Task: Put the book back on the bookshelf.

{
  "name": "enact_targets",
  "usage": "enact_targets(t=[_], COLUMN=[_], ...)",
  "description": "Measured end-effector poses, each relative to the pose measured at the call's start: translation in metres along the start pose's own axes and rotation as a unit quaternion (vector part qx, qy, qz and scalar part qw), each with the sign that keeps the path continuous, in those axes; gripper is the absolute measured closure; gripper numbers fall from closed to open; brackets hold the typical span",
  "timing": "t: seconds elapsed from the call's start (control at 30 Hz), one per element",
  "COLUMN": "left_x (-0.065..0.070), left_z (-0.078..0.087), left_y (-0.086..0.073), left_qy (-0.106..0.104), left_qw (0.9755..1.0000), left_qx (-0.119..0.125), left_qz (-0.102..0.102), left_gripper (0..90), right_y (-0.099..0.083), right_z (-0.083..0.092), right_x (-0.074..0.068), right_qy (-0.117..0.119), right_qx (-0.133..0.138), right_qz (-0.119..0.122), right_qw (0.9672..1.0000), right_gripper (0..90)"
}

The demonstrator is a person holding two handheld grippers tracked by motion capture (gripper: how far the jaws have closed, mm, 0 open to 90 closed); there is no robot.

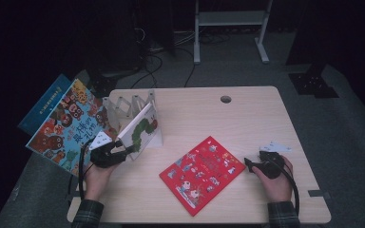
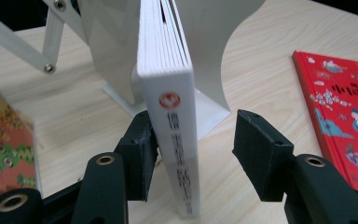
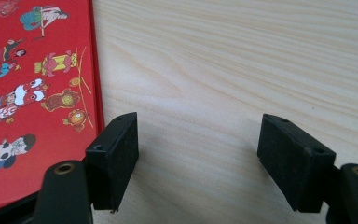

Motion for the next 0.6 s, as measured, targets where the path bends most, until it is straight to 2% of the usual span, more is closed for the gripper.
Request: enact_targets(t=[0.13,0.27,0.33,0.4,0.6], left_x=[0.0021,0.0007,0.0008,0.0015,0.0084], left_z=[0.0044,0.0065,0.0056,0.0043,-0.0009], left_y=[-0.0038,-0.0069,-0.0077,-0.0070,-0.0032], left_qy=[0.002,0.000,-0.003,-0.008,-0.013], left_qw=[1.0000,0.9998,0.9998,0.9997,0.9993], left_qx=[-0.003,-0.018,-0.020,-0.024,-0.034], left_qz=[0.001,0.001,0.007,0.004,-0.006], left_gripper=[54.8,63.6,67.5,71.3,71.7], right_y=[0.0000,0.0000,0.0000,0.0000,0.0000], right_z=[0.0000,0.0000,0.0000,0.0000,0.0000], right_x=[0.0000,0.0000,-0.0001,0.0000,0.0000], right_qy=[0.000,0.000,0.000,0.000,0.000], right_qx=[0.000,0.000,0.000,0.000,0.000], right_qz=[0.000,0.000,0.000,0.000,0.000], right_qw=[1.0000,1.0000,1.0000,1.0000,1.0000], right_gripper=[28.0,28.0,28.0,28.0,28.0])
Point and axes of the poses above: each handheld gripper's, and its own axes: z roughly backward along the jaws, y roughly out of its top, x roughly to its right, the point moved 2 cm from there along -z, roughly forward along the jaws, and after that the axes turned 14 degrees about -y, right-handed, at the moved point
